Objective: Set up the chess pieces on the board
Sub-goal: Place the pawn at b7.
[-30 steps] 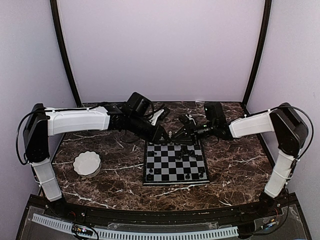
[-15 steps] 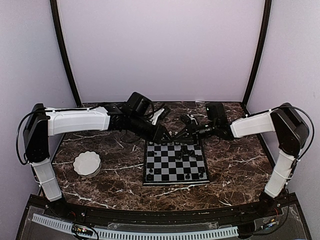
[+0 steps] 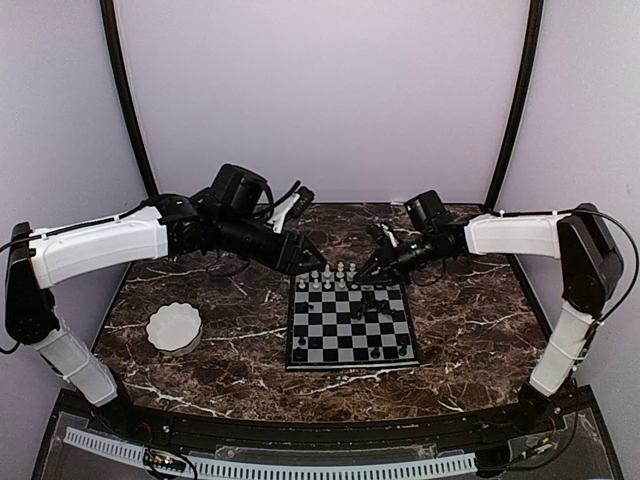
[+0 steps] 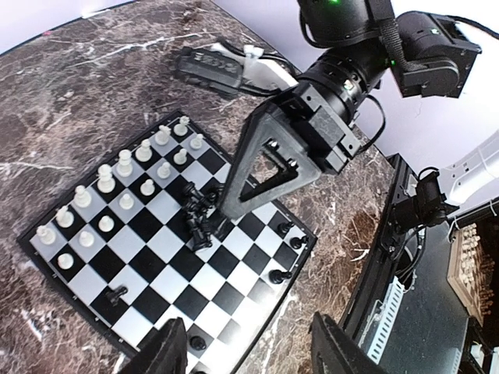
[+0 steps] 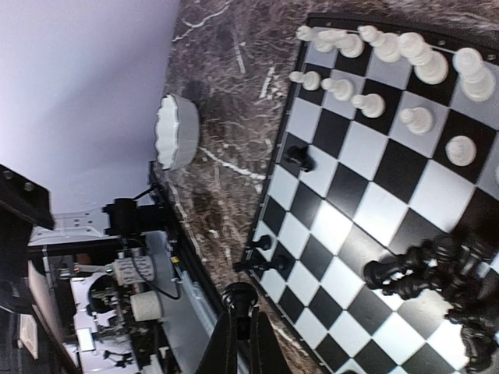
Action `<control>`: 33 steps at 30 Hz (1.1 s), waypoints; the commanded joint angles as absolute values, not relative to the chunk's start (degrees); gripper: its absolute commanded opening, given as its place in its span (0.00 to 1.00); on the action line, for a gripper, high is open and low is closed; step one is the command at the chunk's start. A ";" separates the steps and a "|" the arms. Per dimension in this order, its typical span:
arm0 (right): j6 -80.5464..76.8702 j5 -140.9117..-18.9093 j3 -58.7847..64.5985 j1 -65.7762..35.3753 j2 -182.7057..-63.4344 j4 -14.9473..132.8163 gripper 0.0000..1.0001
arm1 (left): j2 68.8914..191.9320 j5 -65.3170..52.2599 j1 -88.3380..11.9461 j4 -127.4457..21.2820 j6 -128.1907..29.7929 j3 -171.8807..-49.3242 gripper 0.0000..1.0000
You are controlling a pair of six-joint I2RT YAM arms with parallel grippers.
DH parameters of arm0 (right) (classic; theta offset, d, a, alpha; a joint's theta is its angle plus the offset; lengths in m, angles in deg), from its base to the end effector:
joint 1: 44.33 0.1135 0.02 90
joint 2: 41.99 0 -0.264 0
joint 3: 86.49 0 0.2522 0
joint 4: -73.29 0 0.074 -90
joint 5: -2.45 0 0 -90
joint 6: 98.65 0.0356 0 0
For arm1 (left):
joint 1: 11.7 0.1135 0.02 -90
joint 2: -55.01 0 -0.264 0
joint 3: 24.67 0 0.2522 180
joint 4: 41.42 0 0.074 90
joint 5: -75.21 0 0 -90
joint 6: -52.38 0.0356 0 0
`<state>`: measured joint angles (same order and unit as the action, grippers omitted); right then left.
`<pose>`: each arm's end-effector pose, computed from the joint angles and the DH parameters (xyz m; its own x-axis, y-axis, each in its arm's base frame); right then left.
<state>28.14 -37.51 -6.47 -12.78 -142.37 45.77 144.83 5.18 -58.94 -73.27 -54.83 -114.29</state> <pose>0.3002 0.2163 0.2136 -0.9698 -0.1441 -0.1966 -0.2414 0.4553 0.8570 0.2372 -0.2744 0.3196 -0.6065 0.2463 -0.7560 0.7403 0.5218 -0.4239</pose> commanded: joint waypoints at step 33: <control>1.64 -93.32 4.12 9.15 -142.91 1.87 0.02 | 147.74 1.64 -57.49 -73.83 -56.42 -113.22 0.56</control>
<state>2.31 -90.88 3.35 8.56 -141.78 2.54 147.71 1.07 -57.76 -74.96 -55.95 -111.58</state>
